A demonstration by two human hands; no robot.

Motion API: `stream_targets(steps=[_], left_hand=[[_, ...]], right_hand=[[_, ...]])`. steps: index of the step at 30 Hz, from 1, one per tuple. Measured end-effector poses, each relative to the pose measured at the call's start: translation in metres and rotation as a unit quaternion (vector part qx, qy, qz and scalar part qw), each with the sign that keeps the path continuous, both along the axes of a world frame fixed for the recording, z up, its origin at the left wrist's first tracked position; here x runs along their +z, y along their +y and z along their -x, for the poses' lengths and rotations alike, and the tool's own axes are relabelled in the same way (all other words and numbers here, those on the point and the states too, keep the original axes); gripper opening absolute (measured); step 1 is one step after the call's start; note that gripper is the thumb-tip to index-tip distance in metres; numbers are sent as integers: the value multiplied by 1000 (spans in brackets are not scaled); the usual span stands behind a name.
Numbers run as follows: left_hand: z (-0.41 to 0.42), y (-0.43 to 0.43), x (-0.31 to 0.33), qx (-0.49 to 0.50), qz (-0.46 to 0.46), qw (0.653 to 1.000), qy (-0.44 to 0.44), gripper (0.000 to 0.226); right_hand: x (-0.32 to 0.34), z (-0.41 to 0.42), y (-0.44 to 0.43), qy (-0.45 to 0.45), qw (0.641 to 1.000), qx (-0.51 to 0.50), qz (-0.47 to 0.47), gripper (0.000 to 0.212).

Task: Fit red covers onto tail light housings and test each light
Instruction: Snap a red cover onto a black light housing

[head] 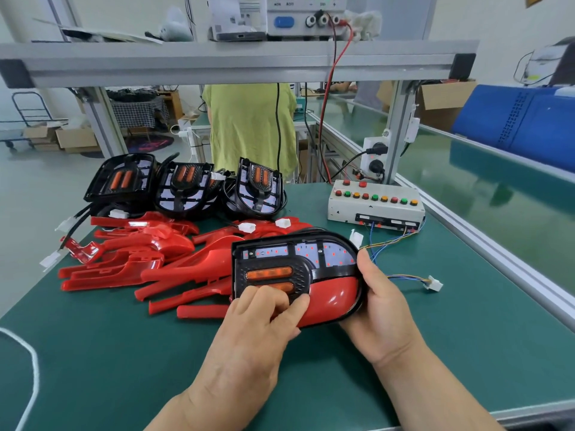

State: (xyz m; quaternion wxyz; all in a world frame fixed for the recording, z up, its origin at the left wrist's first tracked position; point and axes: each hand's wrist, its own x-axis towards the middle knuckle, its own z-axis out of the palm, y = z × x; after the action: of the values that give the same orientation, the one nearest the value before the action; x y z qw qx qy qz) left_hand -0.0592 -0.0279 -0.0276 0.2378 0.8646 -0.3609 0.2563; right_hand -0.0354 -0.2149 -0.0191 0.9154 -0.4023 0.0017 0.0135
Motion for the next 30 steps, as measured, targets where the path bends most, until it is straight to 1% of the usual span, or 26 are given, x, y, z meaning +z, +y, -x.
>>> stream_targets(steps=[4,5,7,10,12,15,20,25,27,29,30], left_hand=[[1,-1,3,17,58,998,11,47],[1,-1,5,8,39,999,-1,50],[0,1,7,-13,-12,999,-32,64],[1,2,13,-6,-24,1000,-18,72],[3,0,14,0,-18,1000,-18,71],[3,2,17,-18,4,999,-28,64],[3,2,21,-9,-31,999,2,65],[1,-2,18,-13,-35,999,4,68],[-1,-3,17,-7,-49,999,-7,64],[-2,-4,17,-2,-36,999,-12,58],[-3,-4,18,0,-25,1000,-13,59]], right_hand=[[1,0,0,-4,1000,-4,9,59],[1,0,0,-6,1000,-5,12,60],[2,0,-1,-9,1000,-6,16,59],[2,0,-1,-7,1000,-6,15,59],[2,0,-1,-8,1000,-8,12,59],[2,0,-1,-11,1000,-2,0,57],[2,0,-1,-14,1000,0,10,59],[0,0,-1,-10,1000,-3,11,60],[0,-1,-1,-13,1000,-4,9,60],[0,-1,-1,-16,1000,-6,11,60],[0,-1,-1,-17,1000,-5,13,60]])
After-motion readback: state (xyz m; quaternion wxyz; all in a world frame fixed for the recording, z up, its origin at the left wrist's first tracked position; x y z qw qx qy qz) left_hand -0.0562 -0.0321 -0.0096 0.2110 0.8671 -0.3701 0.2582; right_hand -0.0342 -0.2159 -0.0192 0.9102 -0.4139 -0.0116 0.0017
